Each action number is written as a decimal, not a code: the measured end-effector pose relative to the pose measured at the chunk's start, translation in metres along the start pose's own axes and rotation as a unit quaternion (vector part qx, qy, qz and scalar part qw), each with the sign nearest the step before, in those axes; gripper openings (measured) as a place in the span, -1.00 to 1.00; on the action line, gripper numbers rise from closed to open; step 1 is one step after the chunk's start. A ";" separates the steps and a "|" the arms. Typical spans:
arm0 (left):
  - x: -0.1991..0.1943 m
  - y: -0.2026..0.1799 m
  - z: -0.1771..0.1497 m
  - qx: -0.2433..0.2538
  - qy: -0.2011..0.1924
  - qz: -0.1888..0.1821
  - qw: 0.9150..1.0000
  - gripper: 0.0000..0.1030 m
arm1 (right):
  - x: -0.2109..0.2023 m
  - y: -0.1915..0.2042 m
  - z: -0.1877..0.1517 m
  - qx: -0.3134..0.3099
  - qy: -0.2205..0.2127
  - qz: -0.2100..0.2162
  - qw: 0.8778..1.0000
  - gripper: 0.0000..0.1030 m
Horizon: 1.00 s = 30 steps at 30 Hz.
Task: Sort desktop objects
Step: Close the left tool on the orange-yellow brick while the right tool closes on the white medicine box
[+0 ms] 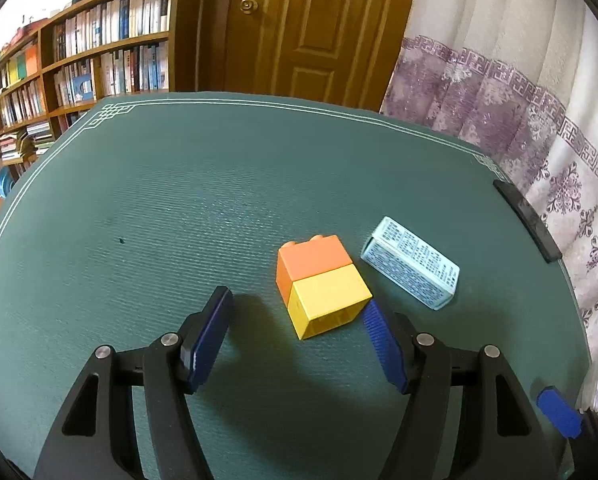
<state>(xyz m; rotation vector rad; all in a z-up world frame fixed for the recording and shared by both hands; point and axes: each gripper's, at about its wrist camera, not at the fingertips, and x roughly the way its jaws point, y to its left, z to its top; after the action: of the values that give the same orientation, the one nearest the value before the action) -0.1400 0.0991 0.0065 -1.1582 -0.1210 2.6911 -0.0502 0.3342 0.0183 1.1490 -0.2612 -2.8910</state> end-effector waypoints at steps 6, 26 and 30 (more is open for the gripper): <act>0.000 0.003 0.001 -0.007 -0.003 0.008 1.000 -0.10 | 0.017 0.007 0.008 -0.016 -0.006 -0.010 1.000 0.57; 0.002 0.027 0.006 -0.041 -0.001 -0.012 0.999 -0.26 | 0.084 0.049 0.057 -0.133 0.016 0.003 0.991 0.50; 0.003 0.032 0.007 -0.050 -0.001 -0.014 0.999 -0.25 | 0.092 0.051 0.061 -0.146 0.024 0.006 0.989 0.36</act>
<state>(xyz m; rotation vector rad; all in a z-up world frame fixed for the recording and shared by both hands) -0.1522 0.0684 0.0042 -1.1724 -0.2739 2.6903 -0.1615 0.2861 0.0078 1.1568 0.1522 -2.7635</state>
